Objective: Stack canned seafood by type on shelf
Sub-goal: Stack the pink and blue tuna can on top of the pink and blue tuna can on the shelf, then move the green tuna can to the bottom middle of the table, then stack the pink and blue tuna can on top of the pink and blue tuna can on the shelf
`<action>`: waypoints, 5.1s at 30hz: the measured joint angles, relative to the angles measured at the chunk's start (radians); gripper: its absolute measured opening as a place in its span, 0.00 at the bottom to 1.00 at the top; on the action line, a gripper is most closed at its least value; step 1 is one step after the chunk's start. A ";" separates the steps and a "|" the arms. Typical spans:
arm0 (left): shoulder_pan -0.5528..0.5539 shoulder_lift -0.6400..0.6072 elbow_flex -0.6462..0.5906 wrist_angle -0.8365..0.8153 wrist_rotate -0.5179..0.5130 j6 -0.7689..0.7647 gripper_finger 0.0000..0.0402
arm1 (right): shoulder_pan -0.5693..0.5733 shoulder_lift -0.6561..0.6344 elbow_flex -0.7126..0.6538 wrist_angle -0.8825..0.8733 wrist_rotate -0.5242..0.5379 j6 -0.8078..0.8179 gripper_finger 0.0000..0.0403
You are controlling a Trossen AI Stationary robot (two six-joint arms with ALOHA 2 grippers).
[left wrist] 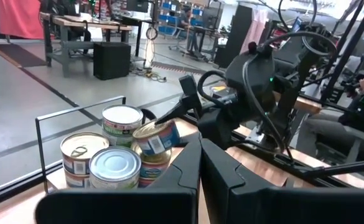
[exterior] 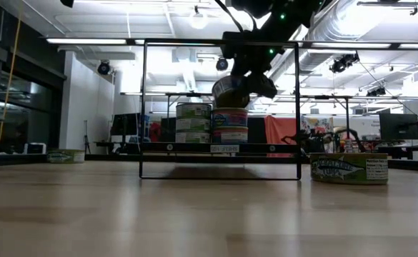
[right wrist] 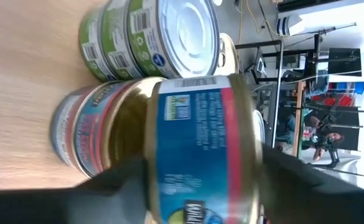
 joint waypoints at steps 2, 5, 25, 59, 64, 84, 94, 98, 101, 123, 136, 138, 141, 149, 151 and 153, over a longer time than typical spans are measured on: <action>0.000 -0.002 0.000 0.003 0.000 -0.002 0.00 | 0.005 0.000 0.000 -0.001 -0.001 0.004 0.66; 0.000 -0.002 0.000 0.003 0.000 -0.002 0.00 | 0.010 0.000 0.003 -0.016 -0.015 0.039 0.77; -0.001 -0.005 0.000 0.002 0.000 -0.030 0.00 | -0.023 -0.001 0.146 -0.291 -0.221 0.246 0.76; 0.246 -0.011 -0.031 -0.350 0.659 -0.349 0.00 | 0.402 -0.622 -0.498 -0.366 -0.625 1.704 0.01; 0.118 -0.011 -0.077 -0.384 0.681 -0.554 0.00 | 0.509 -0.540 -0.541 -0.153 -0.615 1.713 0.00; -0.484 0.302 -0.012 -0.932 1.191 -1.629 0.00 | 0.589 -0.406 -0.542 0.193 -0.495 1.931 0.00; -0.586 0.398 -0.012 -0.857 1.191 -1.645 0.00 | 0.635 -0.406 -0.497 0.242 -0.368 2.077 0.00; -0.586 0.469 -0.008 -0.815 1.181 -1.646 0.00 | 0.654 -0.406 -0.469 0.239 -0.338 2.053 0.00; -0.567 0.517 -0.003 -0.765 1.170 -1.644 0.00 | 0.684 -0.406 -0.453 0.240 -0.336 2.042 0.00; 0.017 0.933 0.221 0.007 0.808 -0.811 0.00 | 0.879 -0.012 -0.445 0.547 -0.351 2.102 0.00; -0.055 0.782 0.356 -0.204 0.760 -0.385 0.00 | 0.740 0.214 -0.057 0.121 -0.360 1.859 0.00; -0.088 0.770 0.343 -0.190 0.715 -0.369 0.00 | 0.719 0.252 0.014 0.009 -0.359 1.830 0.00; -0.119 0.768 0.270 -0.120 0.694 -0.410 0.00 | 0.695 0.277 0.095 -0.131 -0.357 1.786 0.00; -0.139 0.767 -0.031 0.310 0.642 -0.596 0.00 | 0.689 0.243 0.167 -0.135 -0.279 1.624 0.00; -0.133 0.765 -0.080 0.348 0.637 -0.614 0.00 | 0.680 0.257 0.167 -0.107 -0.273 1.600 0.00; -0.126 0.767 -0.121 0.333 0.636 -0.642 0.00 | 0.667 0.280 0.167 -0.078 -0.249 1.604 0.00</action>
